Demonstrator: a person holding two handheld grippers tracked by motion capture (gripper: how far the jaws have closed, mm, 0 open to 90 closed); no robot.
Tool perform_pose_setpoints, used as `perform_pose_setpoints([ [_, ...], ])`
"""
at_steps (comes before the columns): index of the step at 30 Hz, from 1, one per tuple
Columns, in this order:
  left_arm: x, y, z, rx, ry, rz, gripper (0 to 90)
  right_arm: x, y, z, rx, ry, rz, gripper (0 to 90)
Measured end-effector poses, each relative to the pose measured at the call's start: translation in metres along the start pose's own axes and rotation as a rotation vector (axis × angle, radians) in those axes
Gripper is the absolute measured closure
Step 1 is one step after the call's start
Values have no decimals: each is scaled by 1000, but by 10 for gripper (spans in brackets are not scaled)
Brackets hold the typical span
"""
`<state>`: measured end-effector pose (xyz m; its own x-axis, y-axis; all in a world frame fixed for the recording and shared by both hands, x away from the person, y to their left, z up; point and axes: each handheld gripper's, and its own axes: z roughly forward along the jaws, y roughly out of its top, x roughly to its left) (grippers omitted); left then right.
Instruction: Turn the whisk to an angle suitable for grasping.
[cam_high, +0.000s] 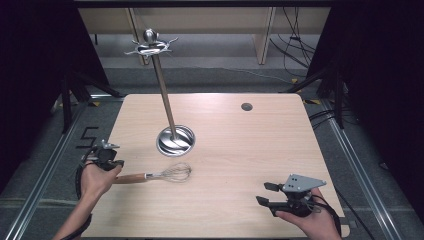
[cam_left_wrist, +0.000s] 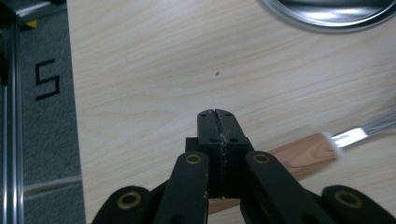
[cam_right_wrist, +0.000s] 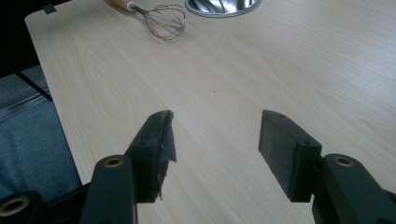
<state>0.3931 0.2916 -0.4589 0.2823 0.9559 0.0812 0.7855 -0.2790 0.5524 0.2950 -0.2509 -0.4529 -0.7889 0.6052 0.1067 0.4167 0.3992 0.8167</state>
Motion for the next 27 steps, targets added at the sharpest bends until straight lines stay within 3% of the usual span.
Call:
perform_pose_setpoints([
  [1,1,0,5,20,-8,-2,890,-2,0,0,-2,1,-30,449],
  [4,-2,-2,8,10,-18,-15,890,-2,0,1,0,-1,-19,449],
  [5,-8,-3,7,10,-49,16,890,-1,0,1,-4,3,-1,449],
  [8,-15,-2,7,-3,-75,20,879,-2,0,1,7,8,-9,448],
  [9,-18,0,5,11,-86,60,858,-1,0,2,5,6,-7,448],
  [12,-23,4,2,18,-119,67,865,-1,0,1,4,5,-10,448],
  [13,-30,8,-2,6,-129,91,879,-1,0,1,3,4,-9,448],
  [16,-41,16,-4,-20,-143,102,890,-1,-1,2,4,8,7,448],
  [17,-53,24,-3,-28,-149,118,890,-2,0,4,5,9,-8,448],
  [18,-53,24,-3,-28,-149,118,890,-2,0,4,5,9,-8,448],
  [19,-62,29,1,-34,-151,124,890,-3,0,4,4,8,-19,448],
  [22,-81,42,15,2,-159,160,890,-4,0,4,3,15,-36,447],
  [23,-88,45,22,14,-161,138,890,-4,0,4,3,15,-36,447],
  [24,-91,48,28,44,-172,152,890,-3,-1,4,6,13,-28,447],
  [25,-94,50,34,62,-181,131,890,-1,-1,3,12,14,7,447],
  [27,-100,50,43,96,-184,128,891,-4,-1,3,6,17,-19,447],
])
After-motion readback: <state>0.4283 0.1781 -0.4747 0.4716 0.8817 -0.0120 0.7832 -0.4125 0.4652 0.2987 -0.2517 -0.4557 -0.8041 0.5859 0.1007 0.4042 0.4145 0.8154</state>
